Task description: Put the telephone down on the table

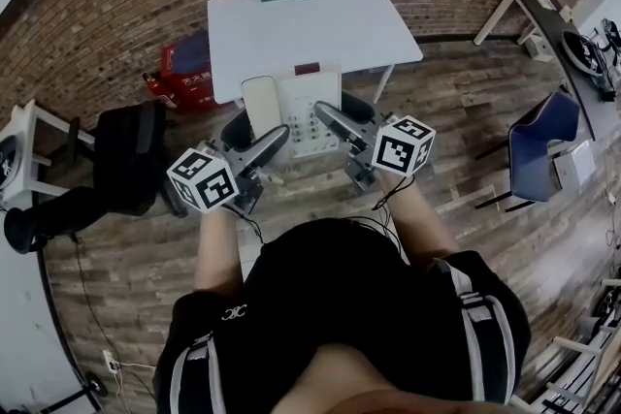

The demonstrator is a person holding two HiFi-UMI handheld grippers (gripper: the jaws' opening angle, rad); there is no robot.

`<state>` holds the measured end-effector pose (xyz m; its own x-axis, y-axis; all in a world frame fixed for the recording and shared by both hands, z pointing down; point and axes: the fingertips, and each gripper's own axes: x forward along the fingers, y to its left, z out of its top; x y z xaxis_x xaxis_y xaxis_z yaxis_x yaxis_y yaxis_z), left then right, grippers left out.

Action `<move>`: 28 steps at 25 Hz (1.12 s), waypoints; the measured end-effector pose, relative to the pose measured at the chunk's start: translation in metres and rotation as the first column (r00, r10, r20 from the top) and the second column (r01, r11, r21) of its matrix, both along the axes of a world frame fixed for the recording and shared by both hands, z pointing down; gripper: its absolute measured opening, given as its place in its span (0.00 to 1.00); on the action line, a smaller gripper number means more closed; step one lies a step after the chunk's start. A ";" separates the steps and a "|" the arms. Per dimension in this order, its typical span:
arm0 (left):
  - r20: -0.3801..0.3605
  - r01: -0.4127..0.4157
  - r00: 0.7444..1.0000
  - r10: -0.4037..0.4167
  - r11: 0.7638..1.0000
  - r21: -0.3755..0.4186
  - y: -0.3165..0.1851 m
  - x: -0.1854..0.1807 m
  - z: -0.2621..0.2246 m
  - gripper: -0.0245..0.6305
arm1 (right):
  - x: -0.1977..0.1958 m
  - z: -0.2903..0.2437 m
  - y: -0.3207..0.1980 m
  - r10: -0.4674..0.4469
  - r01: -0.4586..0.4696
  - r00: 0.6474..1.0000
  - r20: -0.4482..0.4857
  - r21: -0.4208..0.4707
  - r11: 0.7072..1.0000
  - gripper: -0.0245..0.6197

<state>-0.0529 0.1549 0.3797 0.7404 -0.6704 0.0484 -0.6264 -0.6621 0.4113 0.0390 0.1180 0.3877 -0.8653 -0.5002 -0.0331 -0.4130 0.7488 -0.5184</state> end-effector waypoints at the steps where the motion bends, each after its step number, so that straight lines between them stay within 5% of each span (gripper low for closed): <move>1: -0.002 -0.004 1.000 0.004 1.000 0.000 -0.001 -0.004 0.001 0.64 | -0.004 0.001 -0.001 0.004 -0.004 1.000 0.001 -0.001 1.000 0.36; 13: -0.007 -0.031 1.000 0.031 0.999 0.014 -0.007 -0.037 0.002 0.64 | -0.036 -0.001 -0.005 0.032 -0.032 0.999 -0.006 0.018 0.999 0.36; 28: 0.001 -0.003 1.000 0.003 0.999 0.038 -0.083 -0.058 0.010 0.64 | -0.058 0.007 -0.083 0.010 -0.011 1.000 0.018 0.034 0.999 0.36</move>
